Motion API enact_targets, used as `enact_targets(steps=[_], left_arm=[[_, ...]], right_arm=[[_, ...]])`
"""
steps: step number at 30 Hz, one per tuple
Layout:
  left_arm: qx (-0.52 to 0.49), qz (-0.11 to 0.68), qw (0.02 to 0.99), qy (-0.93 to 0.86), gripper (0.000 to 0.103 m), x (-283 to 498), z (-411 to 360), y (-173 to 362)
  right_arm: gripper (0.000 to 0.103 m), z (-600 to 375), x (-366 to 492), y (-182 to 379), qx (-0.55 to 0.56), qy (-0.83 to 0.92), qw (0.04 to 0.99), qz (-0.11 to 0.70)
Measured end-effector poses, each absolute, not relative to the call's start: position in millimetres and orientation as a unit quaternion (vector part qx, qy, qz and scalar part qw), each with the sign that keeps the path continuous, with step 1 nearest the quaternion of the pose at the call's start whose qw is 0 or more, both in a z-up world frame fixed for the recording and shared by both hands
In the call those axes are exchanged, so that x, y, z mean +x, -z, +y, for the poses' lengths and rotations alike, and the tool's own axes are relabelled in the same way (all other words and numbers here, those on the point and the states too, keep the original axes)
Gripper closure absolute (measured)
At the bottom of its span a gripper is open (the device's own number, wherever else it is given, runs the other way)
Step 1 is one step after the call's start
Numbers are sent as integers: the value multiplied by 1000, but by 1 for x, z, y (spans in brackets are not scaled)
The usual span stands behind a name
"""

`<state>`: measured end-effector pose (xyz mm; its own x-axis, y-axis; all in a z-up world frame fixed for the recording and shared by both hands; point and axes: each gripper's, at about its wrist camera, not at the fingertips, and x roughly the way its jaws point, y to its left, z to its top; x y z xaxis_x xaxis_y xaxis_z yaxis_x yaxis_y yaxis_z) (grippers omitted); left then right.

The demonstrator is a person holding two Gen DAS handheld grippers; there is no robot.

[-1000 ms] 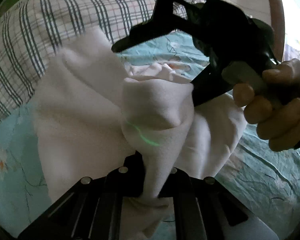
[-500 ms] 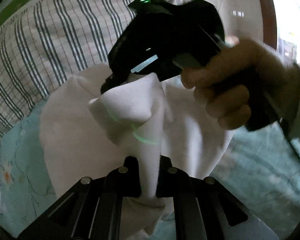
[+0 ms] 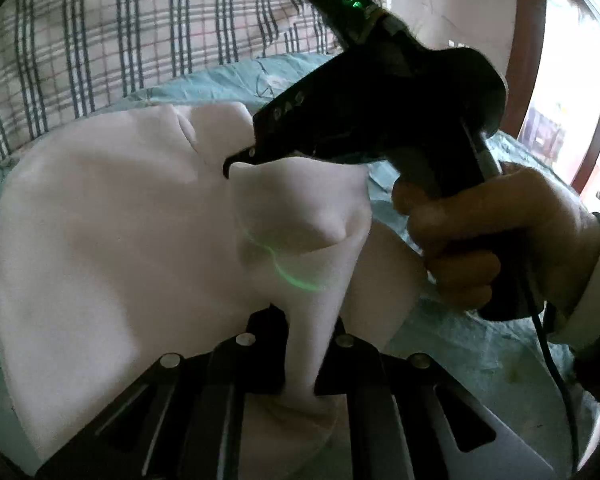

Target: Fold large clothes

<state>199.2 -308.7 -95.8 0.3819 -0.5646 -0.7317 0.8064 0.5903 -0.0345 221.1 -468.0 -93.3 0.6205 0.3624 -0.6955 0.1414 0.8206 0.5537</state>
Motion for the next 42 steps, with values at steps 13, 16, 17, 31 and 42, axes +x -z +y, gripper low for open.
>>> enact_targets(steps=[13,16,17,31,42], left_arm=[[91,379,817,425,25,182,-250,53],[54,383,831,399,18,189,-214,40],[35,388,837,385,16,198,-202,39],[-196,550,727,361,9,328,-160,124],[-138,517,753,384,57,308,-163,98]], right_arm=[[38,-461,202,66,260,-36,867,425],[21,-457,192,59,254,-43,868,425],[21,-456,190,59,253,-47,866,429],[22,-453,199,92,293,-89,830,465],[79,-430,195,81,315,-108,823,460]])
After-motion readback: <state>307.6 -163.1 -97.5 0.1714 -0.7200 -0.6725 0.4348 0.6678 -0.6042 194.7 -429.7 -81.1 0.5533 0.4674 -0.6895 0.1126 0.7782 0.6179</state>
